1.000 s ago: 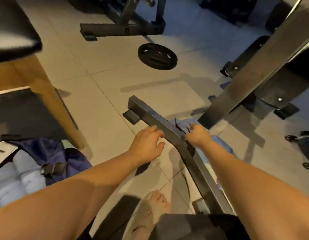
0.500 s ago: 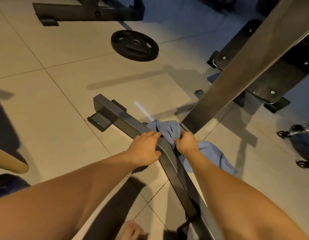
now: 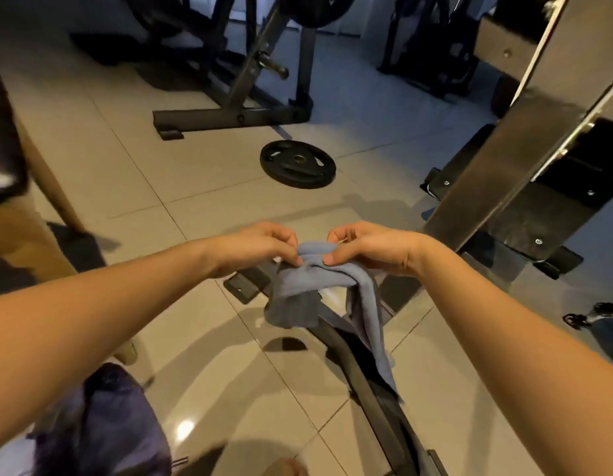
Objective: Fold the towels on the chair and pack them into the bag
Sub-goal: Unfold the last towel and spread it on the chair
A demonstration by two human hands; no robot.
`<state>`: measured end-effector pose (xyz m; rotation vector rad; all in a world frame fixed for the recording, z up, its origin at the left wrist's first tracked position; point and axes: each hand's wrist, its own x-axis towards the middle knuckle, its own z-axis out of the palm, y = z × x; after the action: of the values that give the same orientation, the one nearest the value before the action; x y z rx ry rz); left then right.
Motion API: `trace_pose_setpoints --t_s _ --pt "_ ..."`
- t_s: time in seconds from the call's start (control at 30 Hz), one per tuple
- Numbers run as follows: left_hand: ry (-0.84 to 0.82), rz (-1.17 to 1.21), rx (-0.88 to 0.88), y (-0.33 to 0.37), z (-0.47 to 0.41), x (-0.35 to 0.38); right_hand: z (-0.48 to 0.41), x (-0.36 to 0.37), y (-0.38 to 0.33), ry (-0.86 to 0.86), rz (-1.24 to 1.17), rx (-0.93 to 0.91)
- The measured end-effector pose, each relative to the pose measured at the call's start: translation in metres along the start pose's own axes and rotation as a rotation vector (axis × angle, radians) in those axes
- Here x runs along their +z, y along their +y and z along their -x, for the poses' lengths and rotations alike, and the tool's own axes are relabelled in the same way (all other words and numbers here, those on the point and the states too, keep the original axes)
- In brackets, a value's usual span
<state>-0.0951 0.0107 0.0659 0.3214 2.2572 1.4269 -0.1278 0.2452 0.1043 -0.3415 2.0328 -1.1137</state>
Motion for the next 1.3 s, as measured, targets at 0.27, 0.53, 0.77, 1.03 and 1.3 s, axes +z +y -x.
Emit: trace_pose_setpoints --t_s 0.27,0.53,0.77,1.03,1.3 --pt "0.274 -0.006 0.103 0.080 0.144 -0.097 0.045 0.049 -0.142 0.062 0.166 -0.229" --pt "0.633 0.000 0.134 0.118 0.299 -0.187 0.054 0.130 -0.288 0.249 0.392 -0.574" --pt "0.999 -0.024 0.100 0.108 0.401 -0.248 0.041 0.188 -0.366 0.150 0.410 -0.590" --pt "1.440 -0.202 0.159 0.035 0.427 -0.288 -0.031 0.227 -0.387 0.436 0.220 -0.724" --pt "1.444 -0.437 0.103 -0.017 0.460 -0.304 -0.085 0.278 -0.399 0.637 0.210 -0.928"
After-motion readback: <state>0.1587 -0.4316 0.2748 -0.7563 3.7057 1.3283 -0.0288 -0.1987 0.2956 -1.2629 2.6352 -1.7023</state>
